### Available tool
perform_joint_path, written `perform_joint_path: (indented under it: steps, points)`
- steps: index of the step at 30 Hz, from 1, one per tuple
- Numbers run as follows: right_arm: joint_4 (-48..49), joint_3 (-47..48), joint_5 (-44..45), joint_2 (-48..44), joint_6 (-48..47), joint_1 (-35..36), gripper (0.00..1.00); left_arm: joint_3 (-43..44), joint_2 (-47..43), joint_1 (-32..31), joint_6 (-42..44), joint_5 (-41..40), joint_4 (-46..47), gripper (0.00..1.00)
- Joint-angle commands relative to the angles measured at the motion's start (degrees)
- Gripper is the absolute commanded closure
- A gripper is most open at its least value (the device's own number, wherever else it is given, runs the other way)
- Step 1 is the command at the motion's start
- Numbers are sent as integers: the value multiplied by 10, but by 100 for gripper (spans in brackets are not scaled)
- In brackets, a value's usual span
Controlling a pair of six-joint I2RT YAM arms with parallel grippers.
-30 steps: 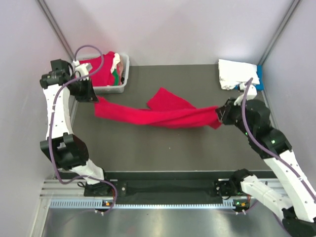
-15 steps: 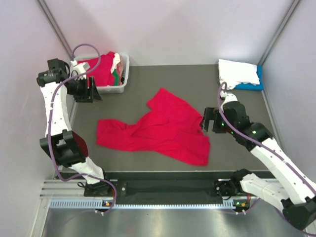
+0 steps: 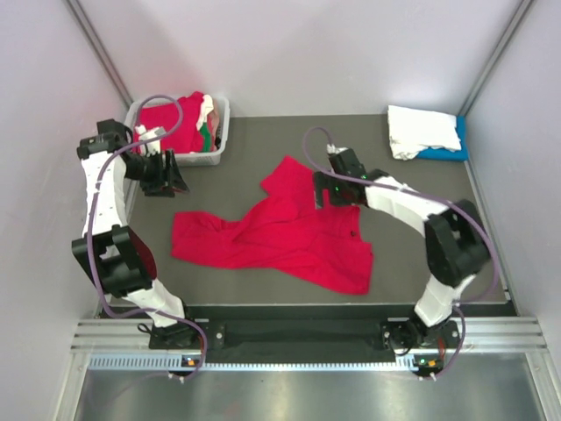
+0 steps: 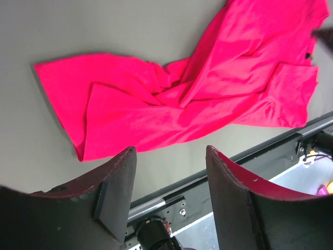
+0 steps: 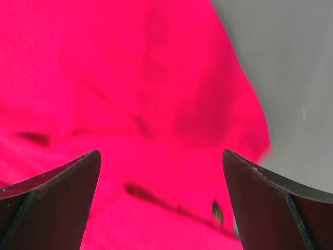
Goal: Fold and stack the t-shirts
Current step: Flatten the tshirt out
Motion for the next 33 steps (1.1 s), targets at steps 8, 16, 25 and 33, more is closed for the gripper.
perform_joint_path:
  steps: [8,16,25,33]
  points:
    - [-78,453,5,249,-81,-4,0,-86,-50,4,28,-26,54,41]
    - [-107,581,-26,357,-68,-8,0,-111,-52,3,23,-30,75,42]
    - [-75,499,-45,353,-58,2,8,-111,-41,2,20,-23,86,43]
    - [-129,586,-53,429,-83,1,6,-126,-44,1,18,-13,93,43]
